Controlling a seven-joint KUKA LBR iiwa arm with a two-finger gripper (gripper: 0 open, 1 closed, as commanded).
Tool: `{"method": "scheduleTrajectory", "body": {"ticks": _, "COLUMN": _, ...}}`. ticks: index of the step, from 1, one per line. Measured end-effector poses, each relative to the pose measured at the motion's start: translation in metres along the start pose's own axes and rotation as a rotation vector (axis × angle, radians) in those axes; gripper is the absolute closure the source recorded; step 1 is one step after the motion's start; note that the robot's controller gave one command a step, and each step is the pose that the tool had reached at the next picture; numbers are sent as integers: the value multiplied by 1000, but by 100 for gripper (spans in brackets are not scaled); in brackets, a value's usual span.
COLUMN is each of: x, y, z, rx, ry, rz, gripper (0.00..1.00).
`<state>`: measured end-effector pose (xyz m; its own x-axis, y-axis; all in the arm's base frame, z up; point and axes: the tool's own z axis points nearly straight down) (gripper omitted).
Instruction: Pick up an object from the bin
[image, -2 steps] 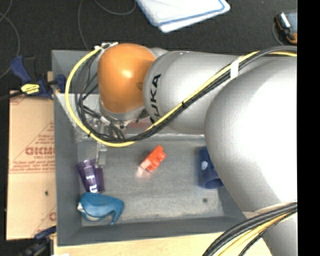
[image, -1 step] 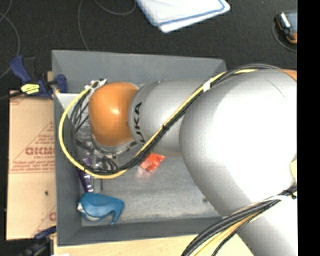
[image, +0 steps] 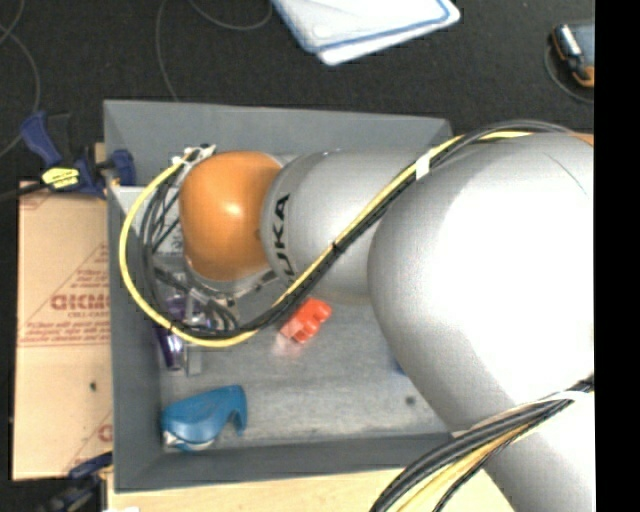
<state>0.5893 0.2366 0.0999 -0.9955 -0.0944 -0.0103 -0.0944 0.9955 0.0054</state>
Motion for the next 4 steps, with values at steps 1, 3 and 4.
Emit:
{"method": "scheduleTrajectory", "body": {"ticks": 1, "x": 11, "y": -7, "z": 18, "rx": -4, "ry": 1, "rz": 114, "gripper": 0}}
{"method": "scheduleTrajectory", "body": {"ticks": 3, "x": 23, "y": -27, "z": 22, "rx": -11, "ry": -14, "rz": 242, "gripper": 100}}
{"method": "scheduleTrajectory", "body": {"ticks": 4, "x": 23, "y": -27, "z": 22, "rx": -11, "ry": -14, "rz": 243, "gripper": 100}}
